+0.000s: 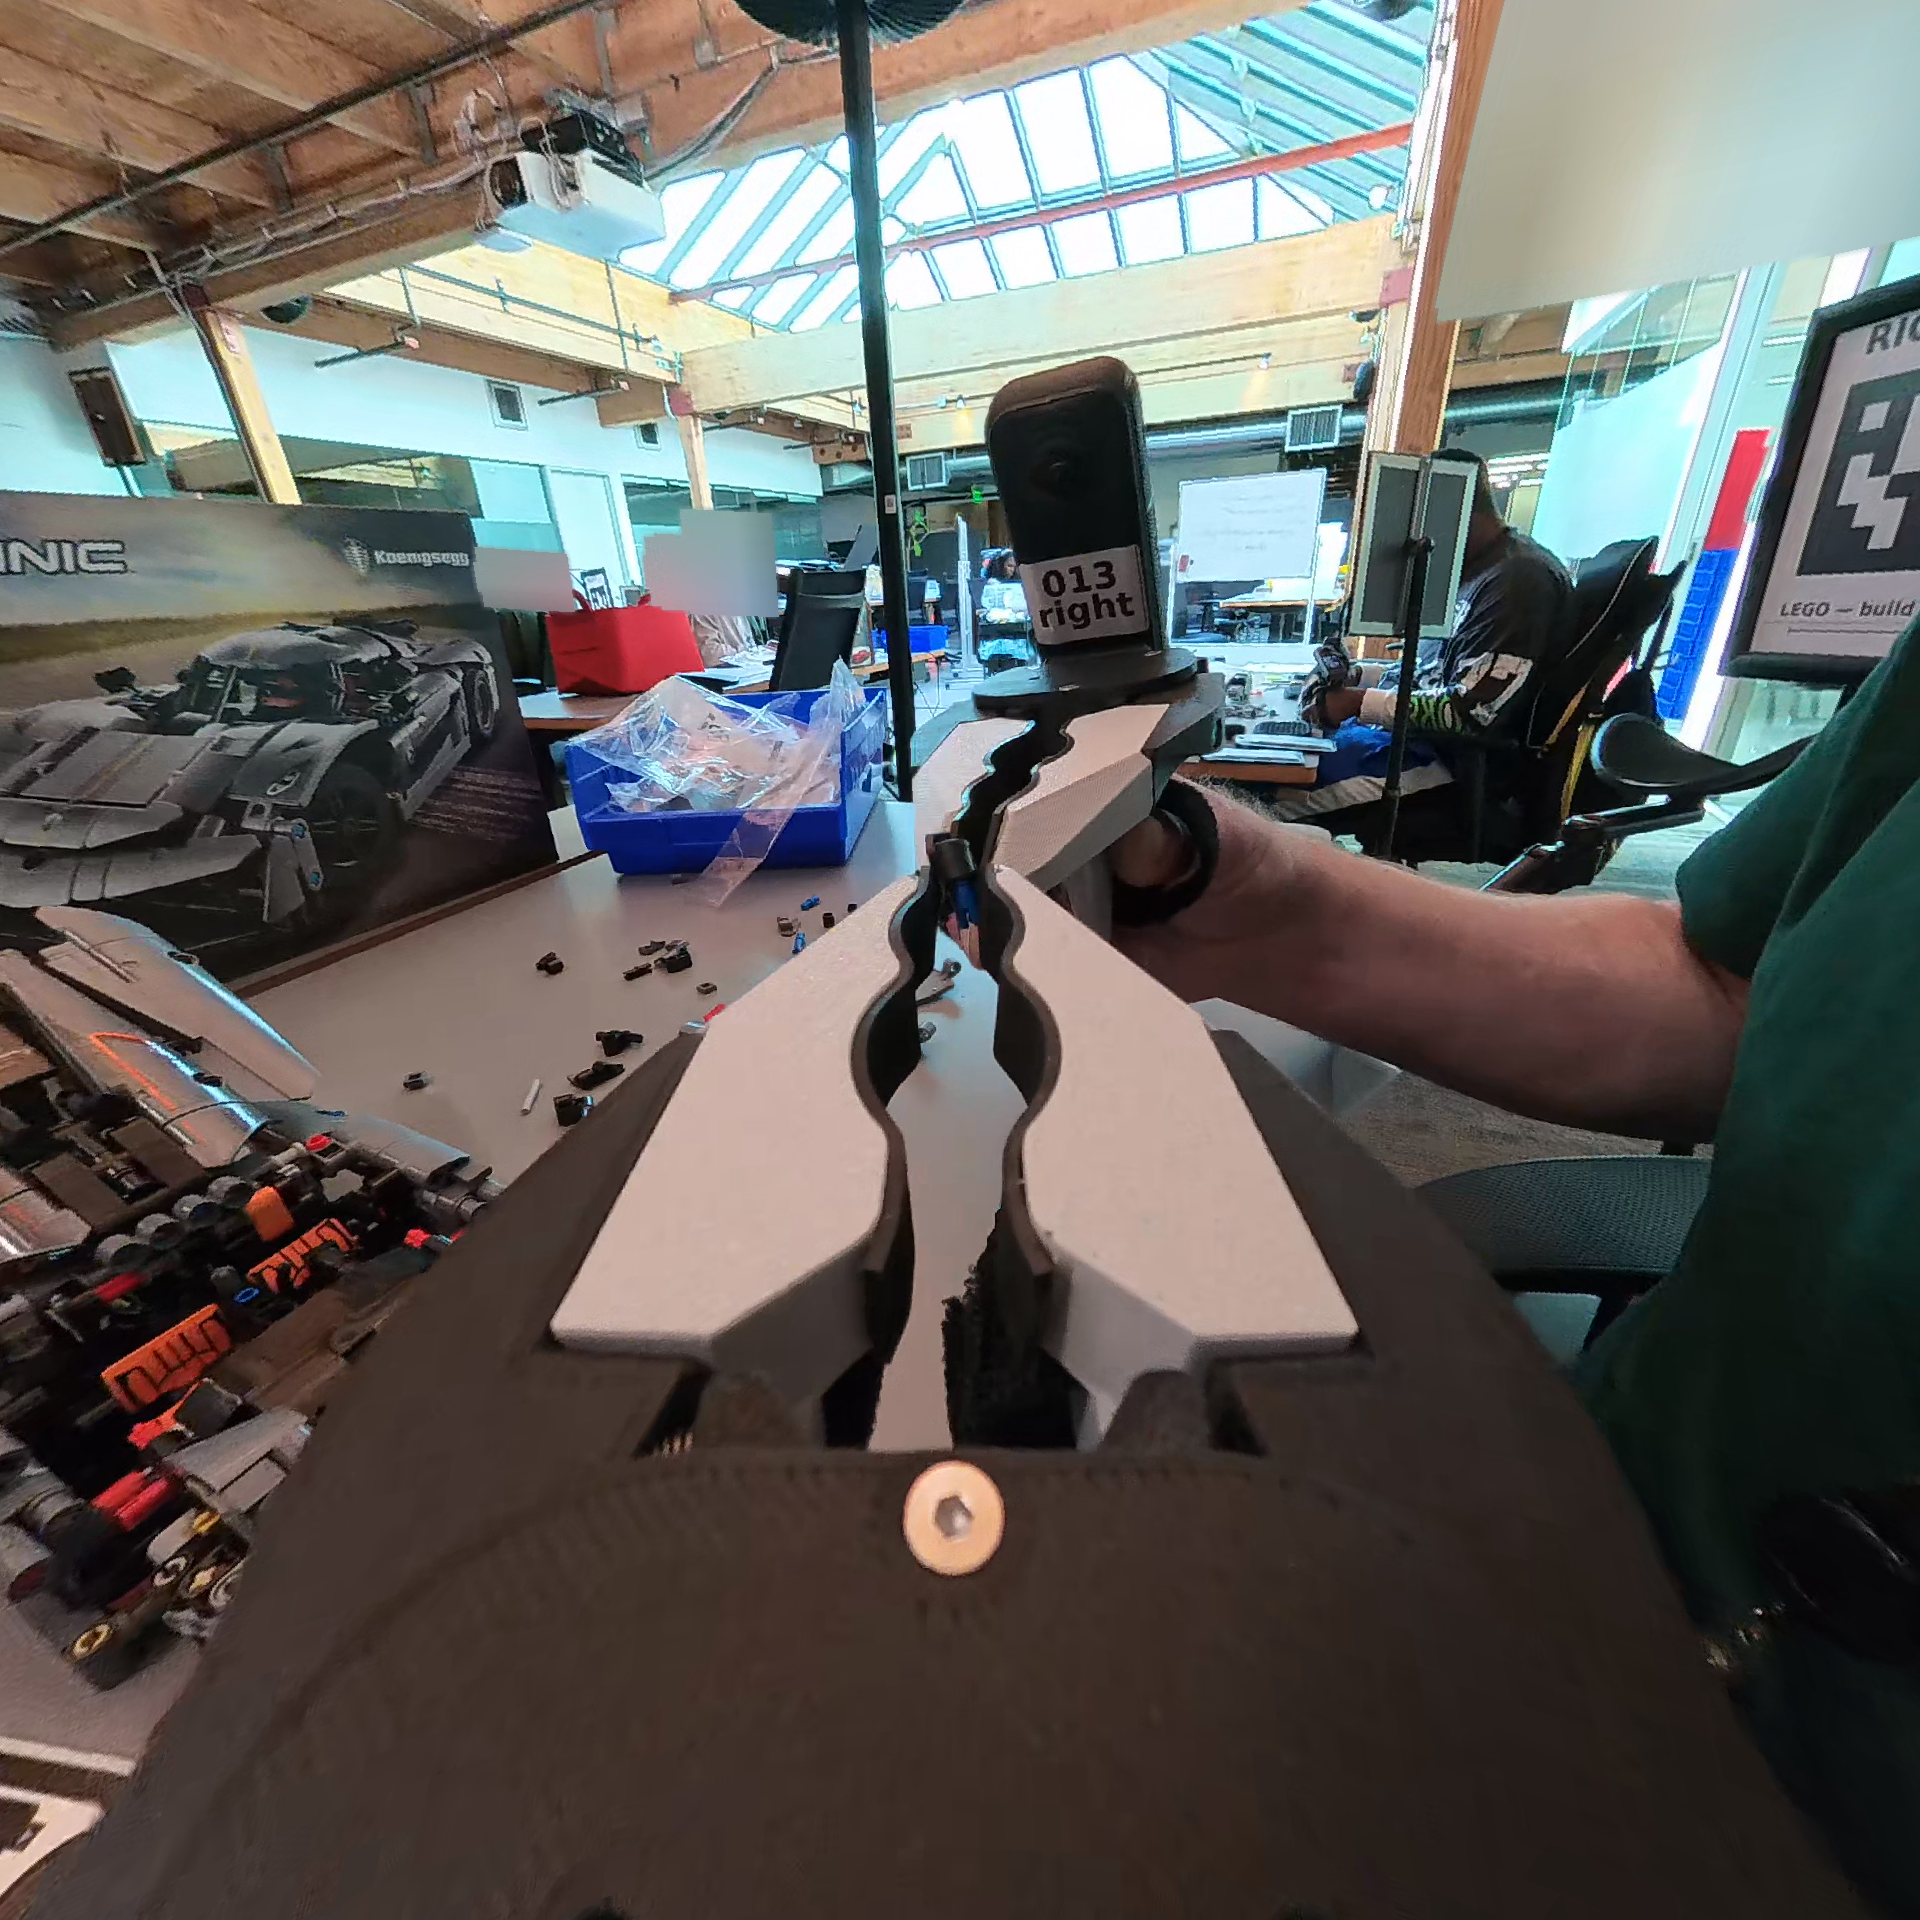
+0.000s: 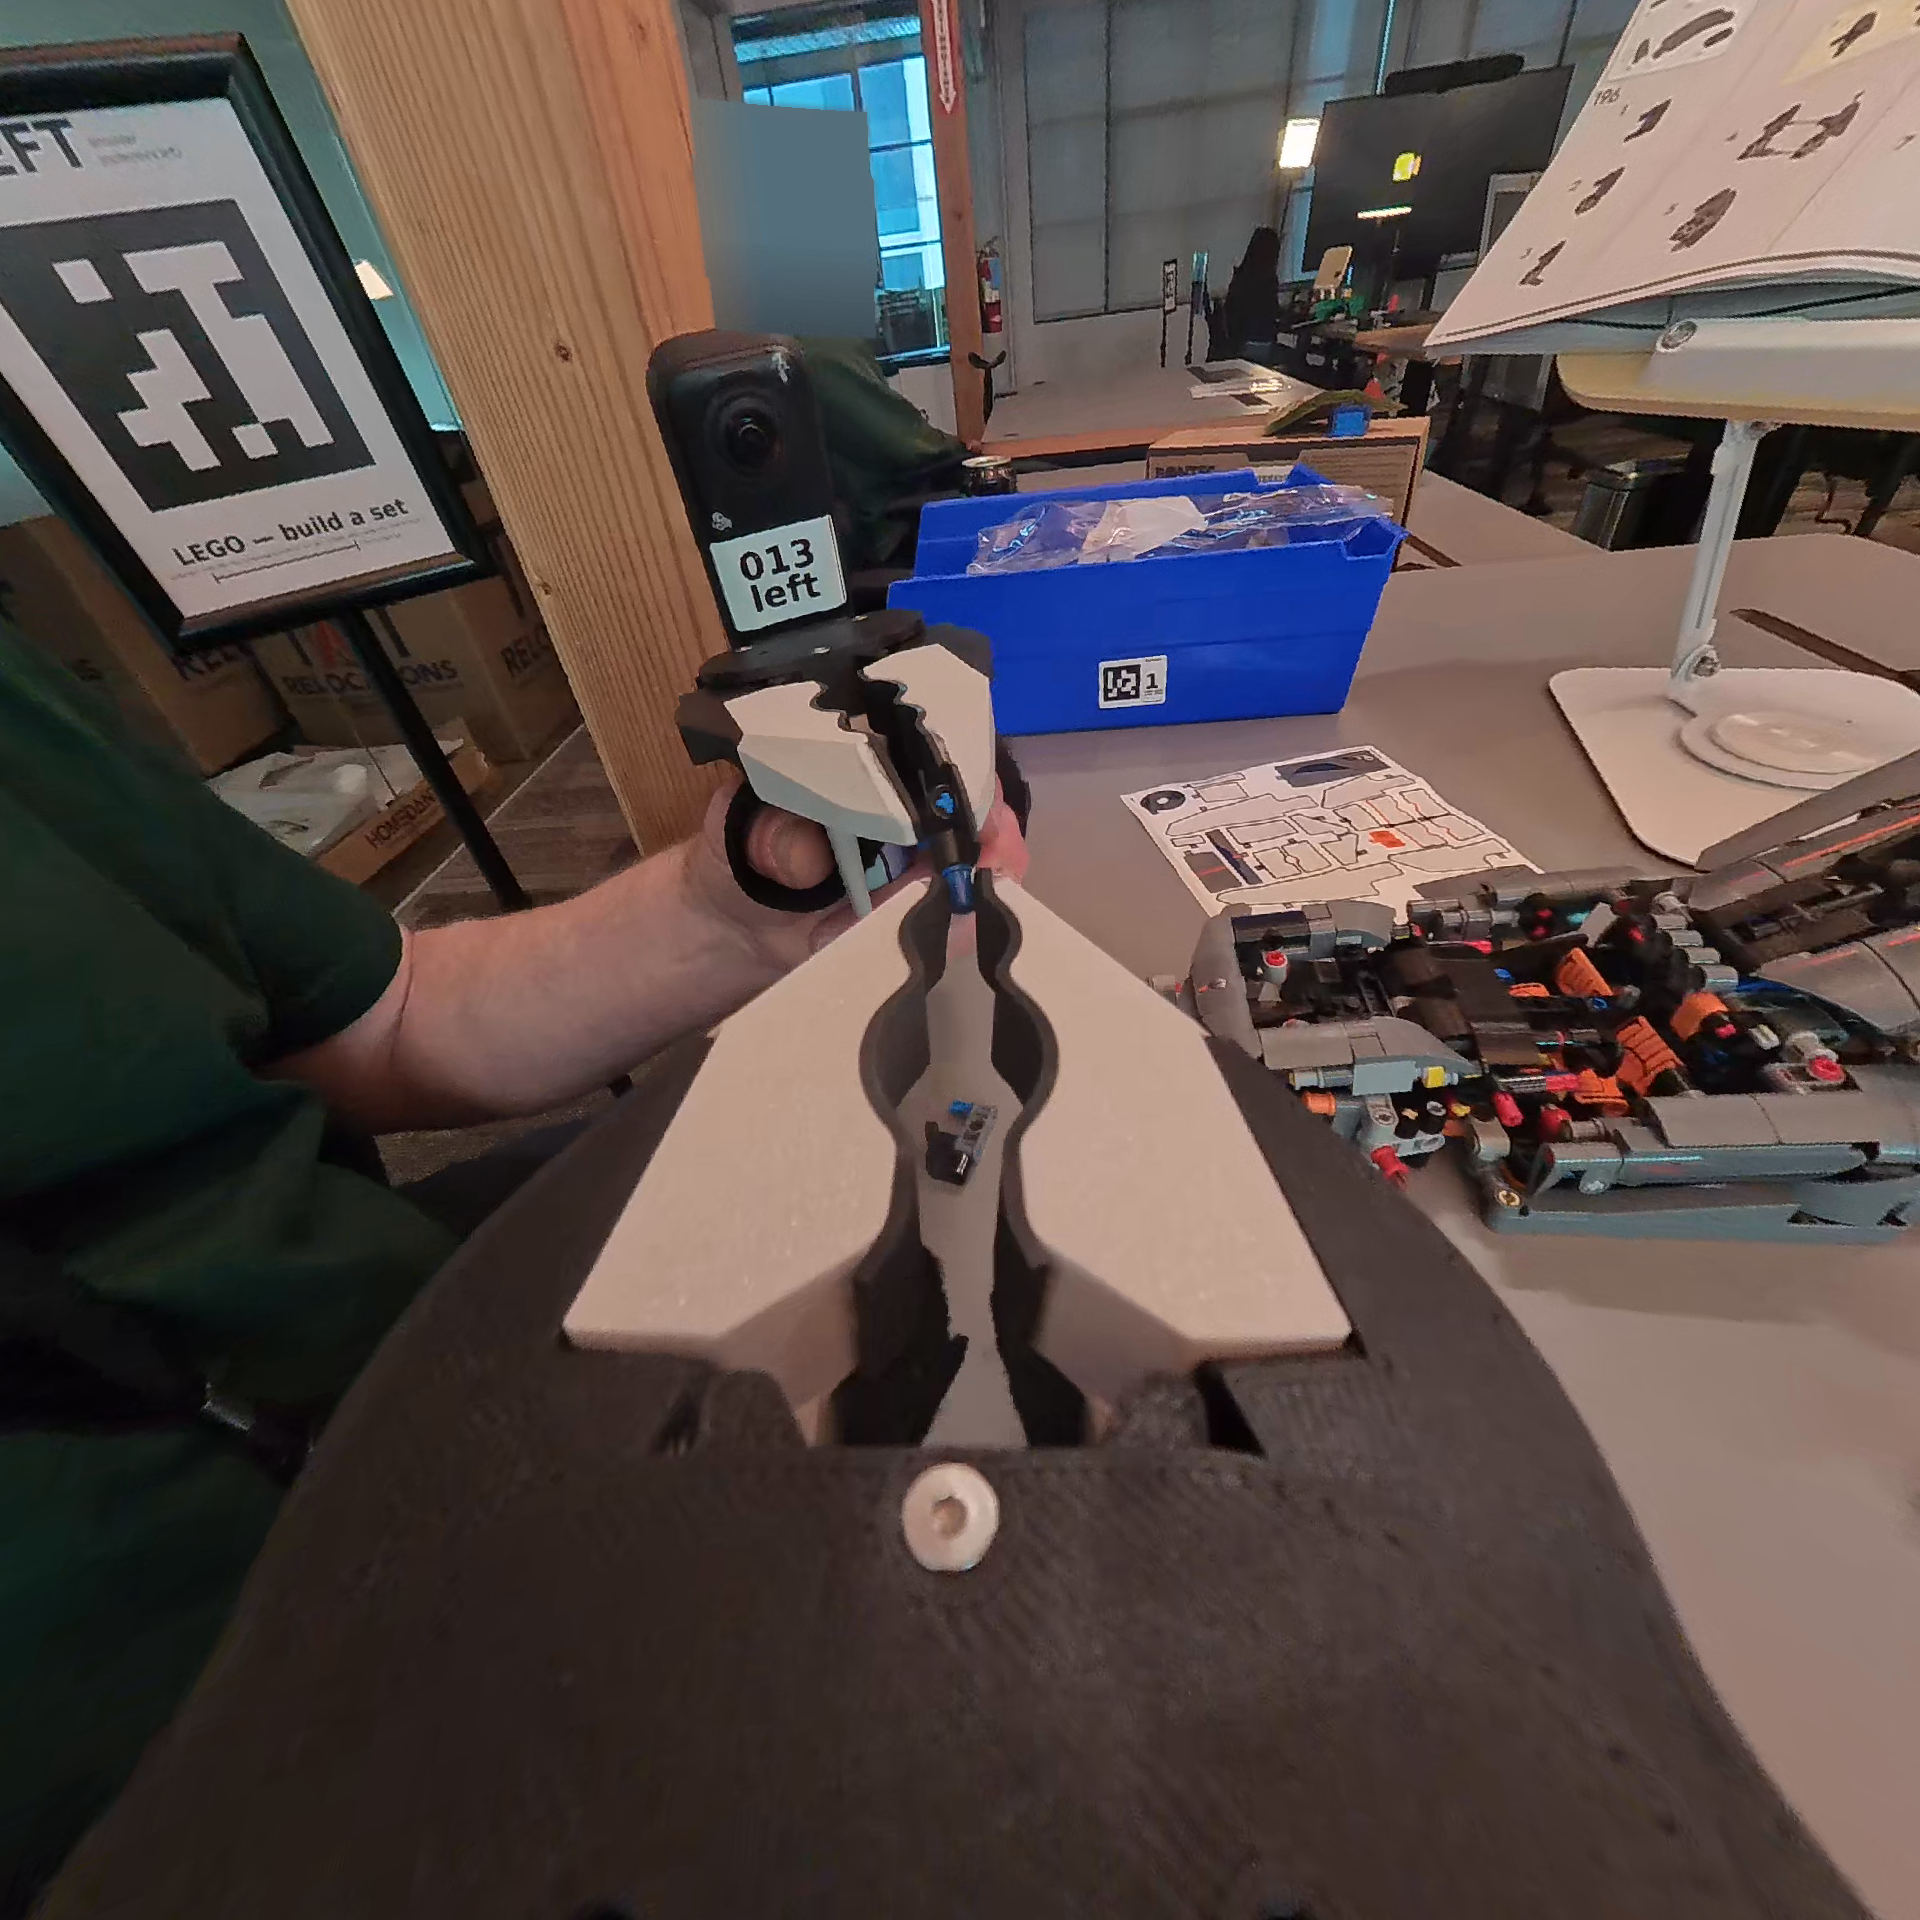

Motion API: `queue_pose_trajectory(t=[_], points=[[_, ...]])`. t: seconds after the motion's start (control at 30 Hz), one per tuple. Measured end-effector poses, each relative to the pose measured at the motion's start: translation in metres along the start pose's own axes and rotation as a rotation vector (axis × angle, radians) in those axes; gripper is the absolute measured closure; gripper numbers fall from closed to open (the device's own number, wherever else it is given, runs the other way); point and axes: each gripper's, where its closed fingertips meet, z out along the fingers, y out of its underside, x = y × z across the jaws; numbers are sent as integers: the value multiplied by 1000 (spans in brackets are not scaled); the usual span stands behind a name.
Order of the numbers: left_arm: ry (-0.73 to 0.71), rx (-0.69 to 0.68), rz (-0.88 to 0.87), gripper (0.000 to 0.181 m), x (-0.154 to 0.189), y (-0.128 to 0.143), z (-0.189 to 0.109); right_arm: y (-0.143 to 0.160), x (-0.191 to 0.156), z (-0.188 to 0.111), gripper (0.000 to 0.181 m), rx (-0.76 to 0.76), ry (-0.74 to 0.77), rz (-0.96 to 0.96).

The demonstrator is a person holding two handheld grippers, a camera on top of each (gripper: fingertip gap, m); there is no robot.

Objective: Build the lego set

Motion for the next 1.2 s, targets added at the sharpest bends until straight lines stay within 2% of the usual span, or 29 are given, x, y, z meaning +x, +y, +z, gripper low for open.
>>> queue_pose_trajectory(t=[0.07,0.17,0.33,0.53,0.8,1.13,1.2], points=[[-5,2,2,176,-1,-2,-2,-1,-1,3,177,-1,2,10],[-14,8,-4,176,-4,-5,-5,-5,0,5,166,1,7,37],[2,3,-37,176,-6,-8,-8,-12,7,-5,158,-5,83,7],[34,-110,2,176,-2,2,-3,-22,2,-11,163,-87,100,-72],[58,-271,117,176,3,11,2,-2,0,-2,181,-272,57,-119],[114,-319,142,176,6,14,5,2,1,-6,176,-247,36,-74],[120,-326,147,176,7,14,6,2,0,-8,181,-247,25,-67]])
